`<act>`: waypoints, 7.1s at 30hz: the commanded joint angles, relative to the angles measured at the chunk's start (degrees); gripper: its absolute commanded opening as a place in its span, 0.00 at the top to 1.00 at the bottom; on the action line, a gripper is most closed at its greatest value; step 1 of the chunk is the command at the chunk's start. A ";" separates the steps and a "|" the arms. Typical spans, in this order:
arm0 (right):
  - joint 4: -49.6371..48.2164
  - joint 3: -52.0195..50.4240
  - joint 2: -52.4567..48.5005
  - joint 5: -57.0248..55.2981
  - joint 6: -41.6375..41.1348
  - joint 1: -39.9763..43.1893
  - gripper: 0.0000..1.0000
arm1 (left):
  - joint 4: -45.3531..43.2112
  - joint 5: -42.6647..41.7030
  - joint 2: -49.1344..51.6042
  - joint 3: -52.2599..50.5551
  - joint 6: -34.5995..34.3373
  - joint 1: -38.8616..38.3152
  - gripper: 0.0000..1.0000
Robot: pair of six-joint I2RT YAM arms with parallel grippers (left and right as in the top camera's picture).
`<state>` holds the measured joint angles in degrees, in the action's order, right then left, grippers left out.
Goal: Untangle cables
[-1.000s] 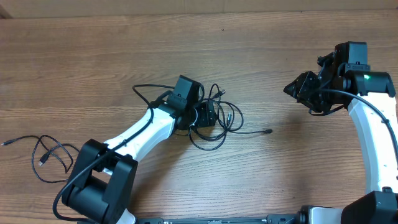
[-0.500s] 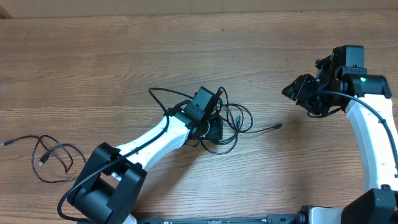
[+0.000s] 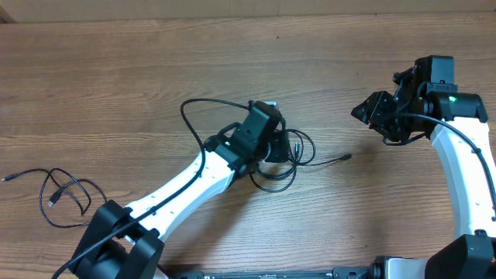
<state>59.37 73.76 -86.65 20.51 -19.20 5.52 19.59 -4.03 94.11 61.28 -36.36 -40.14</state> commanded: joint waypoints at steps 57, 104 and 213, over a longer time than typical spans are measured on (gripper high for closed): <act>-28.50 -14.97 -0.17 28.76 20.52 -16.35 0.36 | 11.72 -40.06 -12.26 5.97 19.52 22.01 0.96; -41.77 -18.21 -11.78 -0.98 5.44 -24.92 0.96 | 9.20 -47.76 -12.26 5.97 22.21 22.12 0.96; -46.47 -18.21 -11.78 18.56 -5.03 -21.33 0.34 | 0.48 -42.75 -15.04 12.81 -38.51 36.61 0.96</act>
<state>14.13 55.75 -98.24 46.92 -21.78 -15.49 20.21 -44.64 80.36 72.90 -72.03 -3.03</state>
